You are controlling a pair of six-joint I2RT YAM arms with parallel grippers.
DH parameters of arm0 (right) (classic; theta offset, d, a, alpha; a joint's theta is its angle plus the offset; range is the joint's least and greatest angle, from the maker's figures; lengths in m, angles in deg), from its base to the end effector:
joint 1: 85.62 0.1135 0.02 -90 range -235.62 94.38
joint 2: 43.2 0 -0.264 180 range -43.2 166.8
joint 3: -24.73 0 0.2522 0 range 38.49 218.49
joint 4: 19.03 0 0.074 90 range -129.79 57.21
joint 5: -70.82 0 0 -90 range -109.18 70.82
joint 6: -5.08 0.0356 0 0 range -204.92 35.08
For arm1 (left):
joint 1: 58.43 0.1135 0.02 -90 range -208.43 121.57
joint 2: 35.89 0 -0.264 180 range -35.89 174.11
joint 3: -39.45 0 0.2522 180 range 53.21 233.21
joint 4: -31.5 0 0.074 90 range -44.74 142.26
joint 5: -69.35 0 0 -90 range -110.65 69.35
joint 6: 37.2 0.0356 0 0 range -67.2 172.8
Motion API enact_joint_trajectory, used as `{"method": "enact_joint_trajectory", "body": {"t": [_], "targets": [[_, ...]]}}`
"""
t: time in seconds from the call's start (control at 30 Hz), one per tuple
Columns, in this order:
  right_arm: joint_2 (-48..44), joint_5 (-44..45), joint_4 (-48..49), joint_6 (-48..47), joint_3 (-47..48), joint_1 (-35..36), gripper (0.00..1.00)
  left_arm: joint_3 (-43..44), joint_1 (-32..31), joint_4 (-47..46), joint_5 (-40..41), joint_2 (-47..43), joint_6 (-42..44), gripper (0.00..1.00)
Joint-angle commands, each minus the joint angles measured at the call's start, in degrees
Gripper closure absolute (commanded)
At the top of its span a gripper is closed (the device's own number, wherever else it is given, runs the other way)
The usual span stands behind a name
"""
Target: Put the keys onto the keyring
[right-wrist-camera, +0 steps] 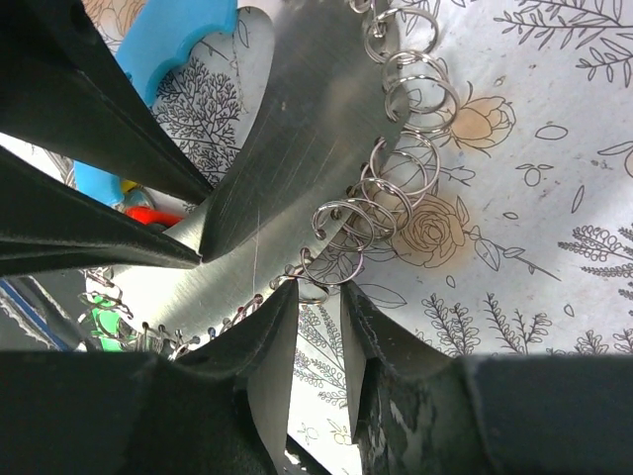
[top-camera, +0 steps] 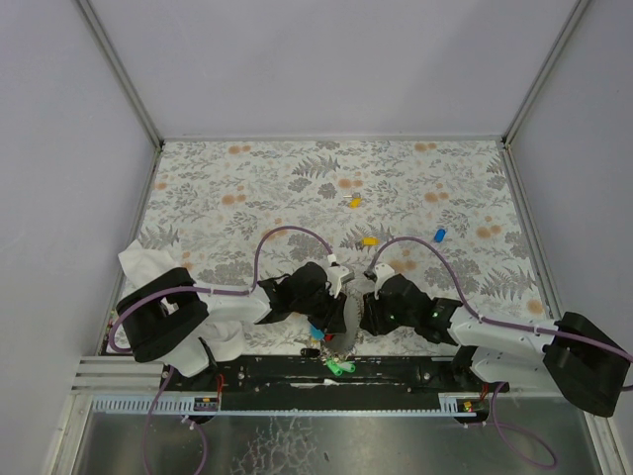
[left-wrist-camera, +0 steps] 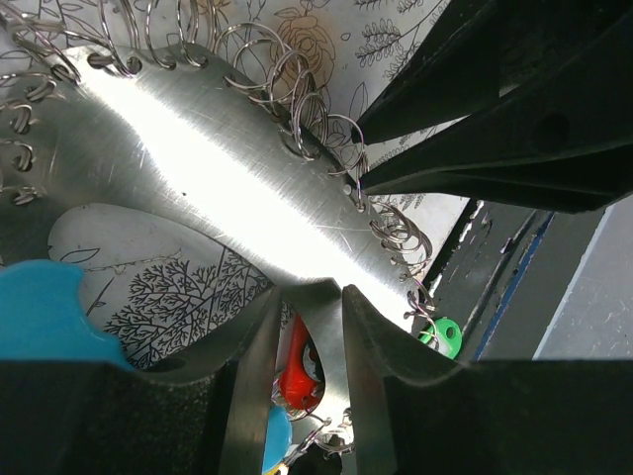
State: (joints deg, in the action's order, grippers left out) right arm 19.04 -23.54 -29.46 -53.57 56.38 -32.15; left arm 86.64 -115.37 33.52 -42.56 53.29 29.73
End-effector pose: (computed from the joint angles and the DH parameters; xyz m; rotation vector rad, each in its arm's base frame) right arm 0.1149 0.1597 0.1469 -0.5086 2.3819 0.8166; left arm 0.1420 -0.2425 0.1344 0.9439 2.3803 -1.0746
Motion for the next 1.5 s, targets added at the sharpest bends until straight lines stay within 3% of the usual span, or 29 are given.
{"method": "enact_joint_trajectory", "body": {"t": [0.0, 0.47, 0.6, 0.73, 0.97, 1.2, 1.47], "targets": [[0.16, -4.95, 3.55, -2.67, -1.74, 0.45, 0.67, 0.85, -0.20, -1.15, 0.10, 0.58, 1.16, 0.70], [0.74, -9.47, 11.15, -4.64, -3.65, 0.46, 0.78, 0.78, 0.15, -0.60, 0.75, 0.56, 1.35, 0.70], [-0.51, -9.61, 10.31, -4.71, -3.65, 0.46, 0.85, 0.67, 0.21, -0.71, 0.82, 0.47, 1.28, 0.70], [-2.82, -9.21, 9.76, -4.88, -3.96, 0.41, 1.00, 0.48, 0.39, -1.23, 0.75, 0.51, 1.04, 0.70], [-4.17, -10.40, 10.54, -7.19, -3.70, 0.44, 1.00, -0.51, 1.05, -3.04, 0.71, -0.52, 0.45, 0.71], [-6.75, -8.24, 10.89, -13.57, -2.21, 0.48, 1.00, -6.95, 7.02, -15.79, -6.56, -5.59, -1.83, 0.71], [-8.47, -10.77, 16.14, -28.72, -0.92, 0.41, 1.00, -11.36, 12.92, -28.17, -16.94, -8.53, -2.66, 0.71]]}}
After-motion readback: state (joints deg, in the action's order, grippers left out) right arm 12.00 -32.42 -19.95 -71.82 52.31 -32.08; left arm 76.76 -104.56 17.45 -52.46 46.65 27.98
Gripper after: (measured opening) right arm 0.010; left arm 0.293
